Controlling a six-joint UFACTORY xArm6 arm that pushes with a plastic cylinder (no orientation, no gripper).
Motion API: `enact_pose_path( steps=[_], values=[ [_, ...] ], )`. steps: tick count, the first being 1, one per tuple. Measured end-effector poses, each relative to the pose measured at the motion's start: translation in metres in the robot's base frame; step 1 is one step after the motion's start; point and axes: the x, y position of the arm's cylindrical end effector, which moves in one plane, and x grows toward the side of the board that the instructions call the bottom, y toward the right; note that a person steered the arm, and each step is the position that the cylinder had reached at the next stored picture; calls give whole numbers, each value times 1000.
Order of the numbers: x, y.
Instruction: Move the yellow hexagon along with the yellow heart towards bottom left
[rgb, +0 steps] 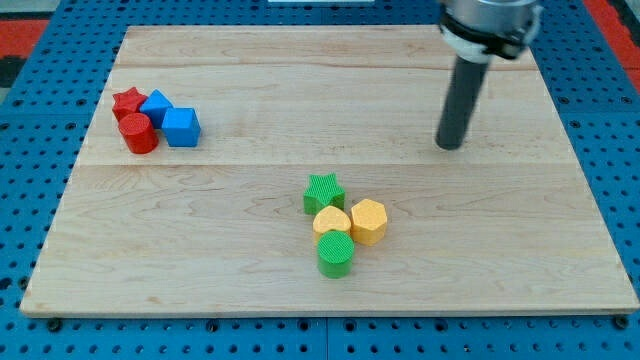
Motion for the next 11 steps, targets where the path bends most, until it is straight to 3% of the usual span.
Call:
enact_pose_path(
  steps=[1, 2, 8, 11],
  values=[
    [67, -11],
    [96, -43],
    [90, -77],
    [78, -157]
  ],
)
